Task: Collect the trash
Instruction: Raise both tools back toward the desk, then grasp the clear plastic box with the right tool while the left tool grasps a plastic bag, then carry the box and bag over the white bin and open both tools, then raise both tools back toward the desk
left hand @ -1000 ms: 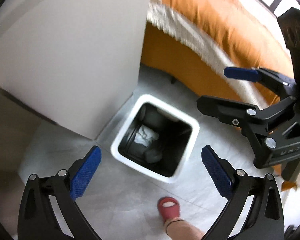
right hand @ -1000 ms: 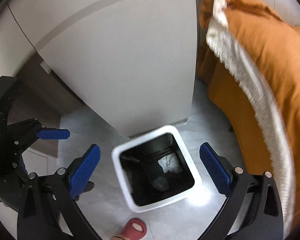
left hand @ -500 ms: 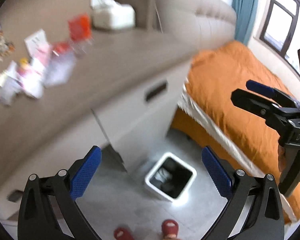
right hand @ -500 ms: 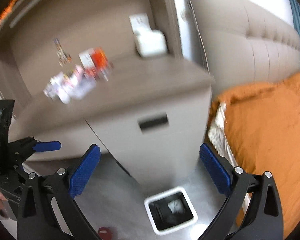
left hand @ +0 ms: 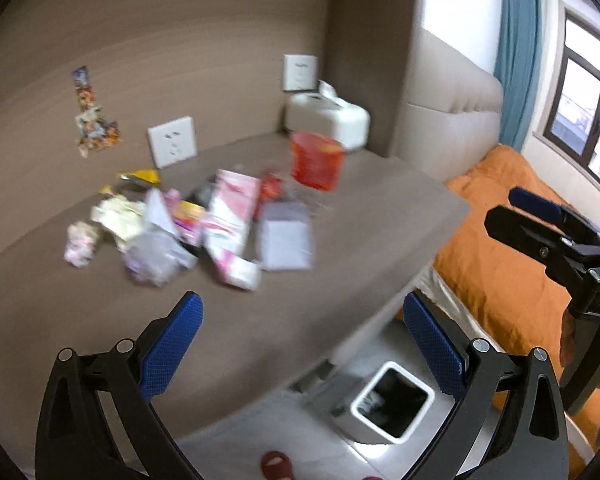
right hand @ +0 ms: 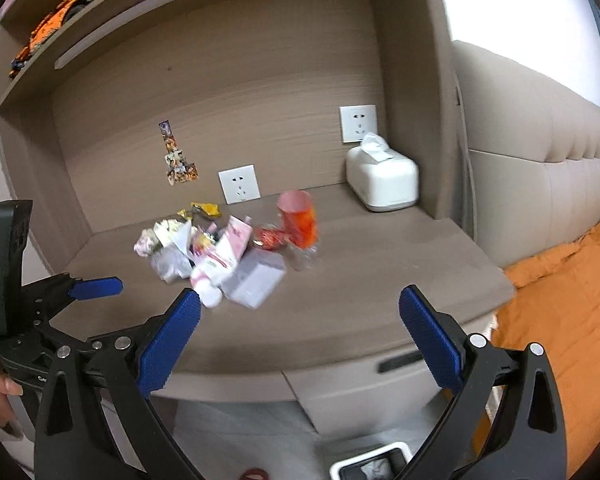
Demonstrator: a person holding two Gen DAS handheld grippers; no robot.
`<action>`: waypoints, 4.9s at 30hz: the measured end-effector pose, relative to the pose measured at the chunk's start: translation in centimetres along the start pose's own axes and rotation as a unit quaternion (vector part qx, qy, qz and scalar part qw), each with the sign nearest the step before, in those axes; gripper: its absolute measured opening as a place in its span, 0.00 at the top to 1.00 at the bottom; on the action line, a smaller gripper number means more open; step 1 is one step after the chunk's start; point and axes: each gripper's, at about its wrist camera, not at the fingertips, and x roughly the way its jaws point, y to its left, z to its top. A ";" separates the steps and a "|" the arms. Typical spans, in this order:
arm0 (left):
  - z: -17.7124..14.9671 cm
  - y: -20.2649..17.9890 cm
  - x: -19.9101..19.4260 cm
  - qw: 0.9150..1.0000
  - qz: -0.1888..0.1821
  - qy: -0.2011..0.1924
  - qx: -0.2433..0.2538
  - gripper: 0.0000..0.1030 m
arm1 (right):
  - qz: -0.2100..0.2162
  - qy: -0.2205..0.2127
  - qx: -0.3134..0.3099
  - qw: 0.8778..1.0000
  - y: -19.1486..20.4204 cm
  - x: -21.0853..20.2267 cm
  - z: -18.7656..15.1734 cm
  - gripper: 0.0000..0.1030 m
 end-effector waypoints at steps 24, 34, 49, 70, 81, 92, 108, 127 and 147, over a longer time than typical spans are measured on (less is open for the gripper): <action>3.6 13.0 8.1 0.999 0.001 0.027 0.029 0.05 | -0.049 0.066 0.013 0.997 6.9 13.7 1.1 0.04; 2.8 14.4 12.2 0.996 -0.037 0.068 0.033 0.08 | -0.090 0.133 0.025 0.987 6.9 19.5 -1.2 0.04; 3.0 14.3 12.3 0.995 -0.055 0.080 0.038 0.52 | -0.082 0.110 0.020 0.990 7.7 18.2 -0.9 0.39; 4.5 6.4 2.4 0.994 -0.087 0.022 0.062 0.52 | -0.069 0.037 0.000 0.997 5.7 6.1 2.8 0.41; -1.6 -8.2 2.9 0.977 -0.166 0.070 0.112 0.52 | -0.119 0.079 0.023 0.989 -2.7 -3.3 -4.7 0.41; -16.8 -19.0 14.2 0.954 -0.210 0.175 0.126 0.52 | -0.118 0.142 0.050 0.982 -12.3 -0.6 -20.5 0.42; -37.0 -23.5 33.4 0.932 -0.219 0.241 0.157 0.51 | -0.088 0.192 0.089 0.973 -19.8 13.0 -43.7 0.41; -37.0 -21.6 34.0 0.930 -0.220 0.240 0.170 0.04 | -0.144 0.185 0.087 0.968 -20.1 11.3 -43.9 0.05; -12.6 -15.3 13.2 0.973 -0.178 0.108 0.099 0.04 | -0.143 0.064 0.033 0.987 -10.7 -2.3 -17.1 0.05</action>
